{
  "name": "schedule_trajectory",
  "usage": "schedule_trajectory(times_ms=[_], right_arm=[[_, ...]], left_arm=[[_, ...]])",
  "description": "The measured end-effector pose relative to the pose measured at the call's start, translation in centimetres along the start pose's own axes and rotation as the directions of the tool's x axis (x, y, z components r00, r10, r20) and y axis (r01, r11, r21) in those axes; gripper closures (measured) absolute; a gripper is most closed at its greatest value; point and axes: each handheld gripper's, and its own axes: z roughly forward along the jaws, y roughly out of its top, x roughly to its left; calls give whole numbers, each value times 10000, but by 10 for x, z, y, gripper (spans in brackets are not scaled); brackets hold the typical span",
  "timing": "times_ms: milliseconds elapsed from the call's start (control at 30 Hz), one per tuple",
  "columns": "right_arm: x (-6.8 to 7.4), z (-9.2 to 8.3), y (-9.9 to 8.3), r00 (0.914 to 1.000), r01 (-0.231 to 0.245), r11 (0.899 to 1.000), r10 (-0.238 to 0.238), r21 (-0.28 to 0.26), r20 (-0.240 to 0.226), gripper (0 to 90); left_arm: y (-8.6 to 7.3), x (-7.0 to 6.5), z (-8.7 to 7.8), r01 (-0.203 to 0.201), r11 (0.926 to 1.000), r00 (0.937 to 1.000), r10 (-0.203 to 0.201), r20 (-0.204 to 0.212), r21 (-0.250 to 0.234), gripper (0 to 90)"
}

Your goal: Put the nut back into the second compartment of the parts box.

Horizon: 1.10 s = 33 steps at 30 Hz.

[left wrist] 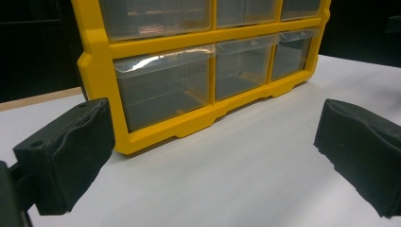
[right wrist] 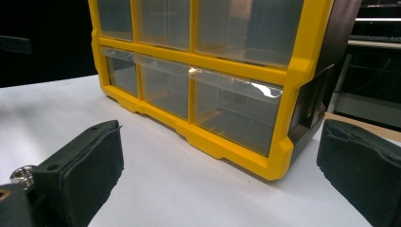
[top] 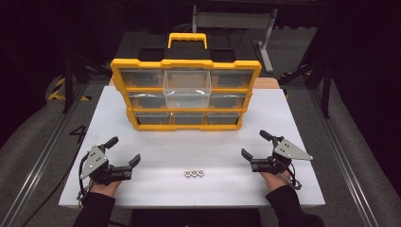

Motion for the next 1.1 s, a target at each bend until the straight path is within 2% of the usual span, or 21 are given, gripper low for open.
schedule_trajectory(times_ms=[100, 200, 233, 400, 500, 600, 667, 733, 767, 867, 1000, 1100], right_arm=[[2, 0, 1, 9999, 100, 9999, -99, 83, -92, 16], [4, 1, 2, 9997, 143, 9998, -141, 109, -211, 16], [4, 1, 2, 9996, 140, 9998, -137, 122, -237, 16], [2, 2, 2, 9995, 77, 9997, -70, 219, -319, 12], [2, 5, 5, 9989, 34, 9997, -23, 232, -473, 10], [2, 12, 10, 9973, 208, 9989, -178, 411, -717, 13], [0, 16, 15, 9966, 9, 9995, 16, 305, -829, 16], [1, 17, 18, 9962, -89, 9996, 110, 249, -864, 15], [1, 20, 22, 9951, -177, 9996, 196, 211, -968, 16], [7, 31, 30, 9921, 23, 9994, 20, 342, -1251, 15], [19, 49, 42, 9814, 160, 9994, -99, 302, -1919, 15], [26, 56, 52, 9746, 320, 9993, -275, 169, -2221, 15]], left_arm=[[0, 0, 0, 135, 9999, 9999, -135, -70, -8, 2], [0, 1, 2, 111, 9989, 9993, -94, -372, 462, 3], [0, 2, 3, 112, 9985, 9993, -93, -360, 538, 4], [1, 3, 1, 106, 9997, 9998, -103, -146, 240, 3], [2, 2, -1, -26, 9999, 10000, 27, -84, 145, 2], [2, 2, -2, -67, 9999, 10000, 68, -55, 156, 2], [2, 2, 0, -51, 9992, 9998, 57, -173, 395, 4], [1, 3, 0, -14, 9991, 9998, 23, -206, 426, 4], [1, 3, 0, 32, 9993, 9998, -23, -220, 385, 4], [2, 3, -1, -42, 9993, 9996, 51, -263, 366, 4], [2, 4, 1, -33, 9985, 9999, 42, -166, 540, 2], [2, 4, 1, -94, 9993, 10000, 95, -24, 368, 2]])
